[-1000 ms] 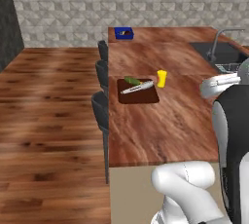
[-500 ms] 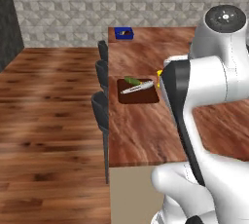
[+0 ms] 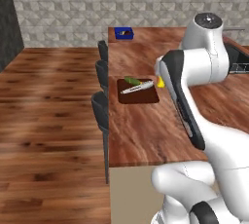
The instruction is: Gather the lemon wedge and cucumber from the fridge and place them on a tray on the dining counter. Then gather the fish and steak from the fridge and place them on the other tray.
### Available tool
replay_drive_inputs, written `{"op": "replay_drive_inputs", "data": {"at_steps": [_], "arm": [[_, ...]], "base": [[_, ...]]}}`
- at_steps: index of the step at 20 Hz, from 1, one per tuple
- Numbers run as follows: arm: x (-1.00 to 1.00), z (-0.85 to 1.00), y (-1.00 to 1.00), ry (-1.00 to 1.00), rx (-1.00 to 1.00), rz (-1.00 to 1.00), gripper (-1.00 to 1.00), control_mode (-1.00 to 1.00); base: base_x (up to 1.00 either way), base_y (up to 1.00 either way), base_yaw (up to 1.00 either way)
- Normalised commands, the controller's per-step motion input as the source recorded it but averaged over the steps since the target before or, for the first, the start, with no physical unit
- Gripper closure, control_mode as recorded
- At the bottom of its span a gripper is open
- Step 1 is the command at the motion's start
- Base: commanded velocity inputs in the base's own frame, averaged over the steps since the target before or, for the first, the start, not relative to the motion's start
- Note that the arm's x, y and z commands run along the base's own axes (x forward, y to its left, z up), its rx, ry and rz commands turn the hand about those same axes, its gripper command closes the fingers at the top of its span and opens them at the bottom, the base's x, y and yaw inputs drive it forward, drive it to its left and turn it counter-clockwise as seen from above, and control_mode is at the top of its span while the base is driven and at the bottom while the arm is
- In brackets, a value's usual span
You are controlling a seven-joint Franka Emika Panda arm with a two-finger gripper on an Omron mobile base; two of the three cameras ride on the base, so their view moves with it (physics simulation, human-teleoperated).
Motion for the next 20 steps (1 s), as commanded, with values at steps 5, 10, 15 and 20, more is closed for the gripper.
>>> {"op": "replay_drive_inputs", "data": {"at_steps": [5,10,15,20], "arm": [[1.00,-0.53,-0.16,0.03,0.04,0.10,1.00,-1.00],[1.00,-0.53,-0.01,0.01,0.00,0.06,1.00,-1.00],[0.97,-0.54,0.00,0.02,0.00,0.05,1.00,-1.00],[0.99,-0.53,0.00,0.03,0.00,0.03,1.00,-1.00]], "base": [[0.00,0.00,0.00],[0.00,0.00,0.00],[0.00,0.00,0.00],[0.00,0.00,0.00]]}}
